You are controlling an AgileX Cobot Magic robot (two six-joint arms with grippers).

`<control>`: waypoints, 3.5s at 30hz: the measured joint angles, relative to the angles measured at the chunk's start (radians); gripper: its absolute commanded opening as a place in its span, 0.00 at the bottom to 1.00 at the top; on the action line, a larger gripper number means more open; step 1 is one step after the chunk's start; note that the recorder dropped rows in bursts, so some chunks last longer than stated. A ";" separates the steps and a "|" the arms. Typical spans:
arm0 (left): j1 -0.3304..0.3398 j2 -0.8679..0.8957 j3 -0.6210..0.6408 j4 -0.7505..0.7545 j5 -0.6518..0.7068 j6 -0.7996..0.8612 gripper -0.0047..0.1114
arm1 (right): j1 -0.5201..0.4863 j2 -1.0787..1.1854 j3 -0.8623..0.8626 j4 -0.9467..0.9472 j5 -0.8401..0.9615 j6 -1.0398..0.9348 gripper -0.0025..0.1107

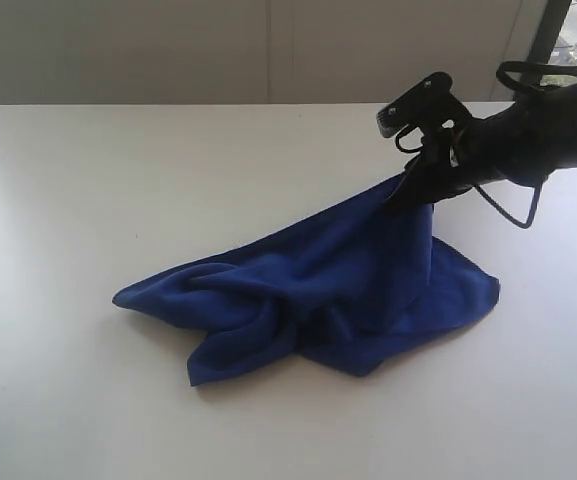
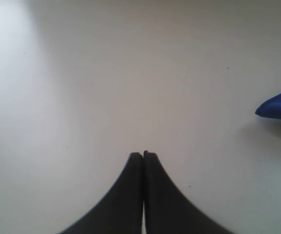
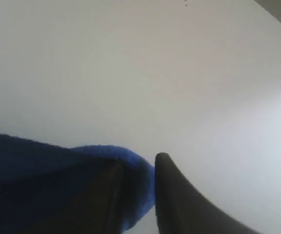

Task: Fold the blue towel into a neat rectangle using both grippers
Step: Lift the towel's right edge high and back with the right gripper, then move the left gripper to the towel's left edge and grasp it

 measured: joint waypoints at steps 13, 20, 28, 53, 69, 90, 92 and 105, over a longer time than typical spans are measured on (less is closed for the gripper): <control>0.000 0.000 0.000 0.000 0.000 0.000 0.04 | 0.000 -0.074 0.000 0.002 0.101 0.066 0.02; 0.000 0.000 0.000 0.000 0.000 0.000 0.04 | 0.000 -0.275 0.001 -0.002 0.193 0.043 0.02; 0.000 0.000 0.000 0.000 0.000 0.000 0.04 | 0.037 -0.501 0.001 -0.002 0.285 -0.086 0.02; 0.000 0.000 0.000 0.000 0.000 0.000 0.04 | 0.157 -0.721 0.001 0.004 0.535 -0.240 0.02; 0.000 0.000 0.000 -0.047 -0.073 -0.050 0.04 | 0.157 -0.721 0.001 0.023 0.545 -0.240 0.02; 0.000 0.084 -0.087 -0.084 -0.303 -0.265 0.04 | 0.157 -0.721 0.001 0.025 0.547 -0.240 0.02; 0.000 0.157 -0.145 -0.084 -0.274 -0.265 0.04 | 0.157 -0.721 0.001 0.025 0.547 -0.240 0.02; -0.025 0.820 -0.573 -0.097 -0.067 -0.105 0.04 | 0.157 -0.721 0.001 0.027 0.547 -0.240 0.02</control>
